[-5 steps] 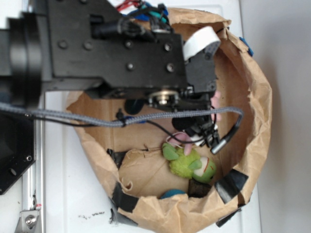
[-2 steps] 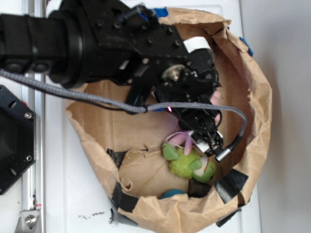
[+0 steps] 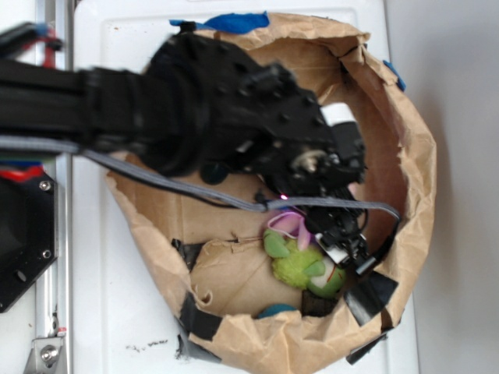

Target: Grab the pink bunny.

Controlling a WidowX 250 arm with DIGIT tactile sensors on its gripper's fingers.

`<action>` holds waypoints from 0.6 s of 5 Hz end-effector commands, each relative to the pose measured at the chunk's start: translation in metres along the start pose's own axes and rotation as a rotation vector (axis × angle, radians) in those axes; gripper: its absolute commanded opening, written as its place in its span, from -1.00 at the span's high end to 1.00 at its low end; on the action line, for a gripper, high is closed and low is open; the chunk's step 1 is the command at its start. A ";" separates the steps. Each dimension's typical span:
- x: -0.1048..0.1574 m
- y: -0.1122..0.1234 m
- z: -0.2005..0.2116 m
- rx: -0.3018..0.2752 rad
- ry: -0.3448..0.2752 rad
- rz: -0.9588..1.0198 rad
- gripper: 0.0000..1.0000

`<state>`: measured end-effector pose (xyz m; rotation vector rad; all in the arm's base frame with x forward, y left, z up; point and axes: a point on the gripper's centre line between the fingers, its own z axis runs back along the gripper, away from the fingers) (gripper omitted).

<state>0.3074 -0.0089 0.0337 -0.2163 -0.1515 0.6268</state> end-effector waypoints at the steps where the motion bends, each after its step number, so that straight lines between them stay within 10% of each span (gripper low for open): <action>1: -0.020 -0.008 -0.005 0.048 -0.045 -0.040 1.00; 3: -0.030 0.002 0.024 0.095 -0.019 -0.101 1.00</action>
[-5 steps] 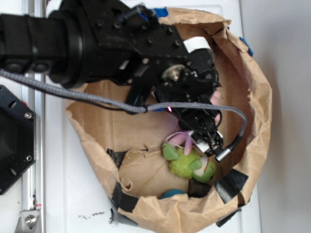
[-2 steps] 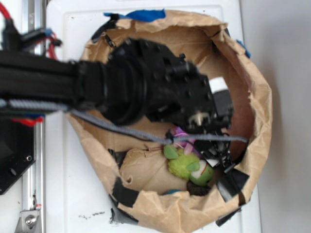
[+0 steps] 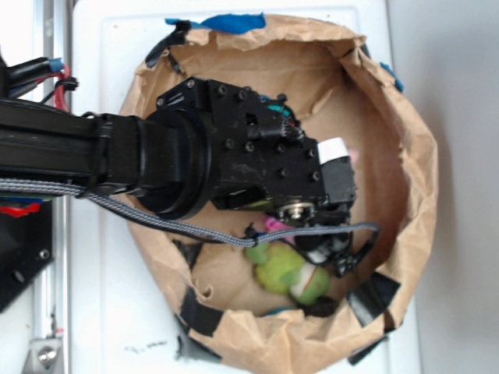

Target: Grab the pink bunny.

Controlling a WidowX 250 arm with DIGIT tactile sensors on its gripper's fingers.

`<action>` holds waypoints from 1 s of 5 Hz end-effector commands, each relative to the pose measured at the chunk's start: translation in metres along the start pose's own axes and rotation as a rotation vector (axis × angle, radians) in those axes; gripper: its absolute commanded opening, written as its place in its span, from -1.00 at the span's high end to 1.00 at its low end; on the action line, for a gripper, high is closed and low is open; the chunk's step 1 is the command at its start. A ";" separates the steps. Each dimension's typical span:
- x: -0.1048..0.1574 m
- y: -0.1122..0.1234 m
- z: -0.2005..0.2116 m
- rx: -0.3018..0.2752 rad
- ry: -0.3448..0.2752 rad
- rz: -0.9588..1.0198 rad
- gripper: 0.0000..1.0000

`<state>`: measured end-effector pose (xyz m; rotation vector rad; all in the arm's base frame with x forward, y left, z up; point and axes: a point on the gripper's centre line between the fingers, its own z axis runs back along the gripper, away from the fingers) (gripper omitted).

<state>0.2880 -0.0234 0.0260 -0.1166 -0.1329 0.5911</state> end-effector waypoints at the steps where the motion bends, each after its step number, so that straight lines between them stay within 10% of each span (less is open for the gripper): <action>1: -0.009 0.020 0.061 0.000 0.026 -0.123 1.00; 3: -0.014 0.040 0.122 -0.066 0.208 -0.347 1.00; 5: -0.009 0.036 0.133 -0.080 0.119 -0.423 1.00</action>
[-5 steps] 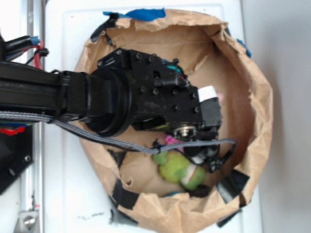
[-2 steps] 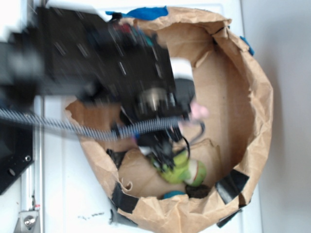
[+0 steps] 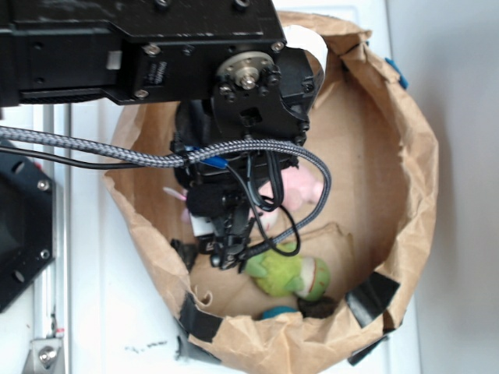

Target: Grab the pink bunny.

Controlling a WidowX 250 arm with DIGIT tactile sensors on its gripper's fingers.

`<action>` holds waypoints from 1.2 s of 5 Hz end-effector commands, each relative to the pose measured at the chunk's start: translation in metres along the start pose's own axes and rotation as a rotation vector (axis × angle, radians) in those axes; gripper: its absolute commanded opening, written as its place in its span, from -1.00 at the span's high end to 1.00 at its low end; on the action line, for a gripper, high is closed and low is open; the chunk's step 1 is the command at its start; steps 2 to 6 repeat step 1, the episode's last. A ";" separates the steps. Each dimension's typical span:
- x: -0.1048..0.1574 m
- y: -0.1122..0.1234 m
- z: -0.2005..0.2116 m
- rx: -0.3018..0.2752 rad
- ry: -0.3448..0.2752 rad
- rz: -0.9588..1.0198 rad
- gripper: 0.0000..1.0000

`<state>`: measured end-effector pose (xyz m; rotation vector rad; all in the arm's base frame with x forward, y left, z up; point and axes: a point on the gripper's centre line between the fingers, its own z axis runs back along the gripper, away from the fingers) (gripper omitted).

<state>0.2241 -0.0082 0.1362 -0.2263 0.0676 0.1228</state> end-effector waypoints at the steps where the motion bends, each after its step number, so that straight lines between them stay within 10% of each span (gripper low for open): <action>1: 0.019 0.013 0.017 0.054 -0.167 0.054 1.00; 6: 0.019 0.013 0.017 0.054 -0.167 0.054 1.00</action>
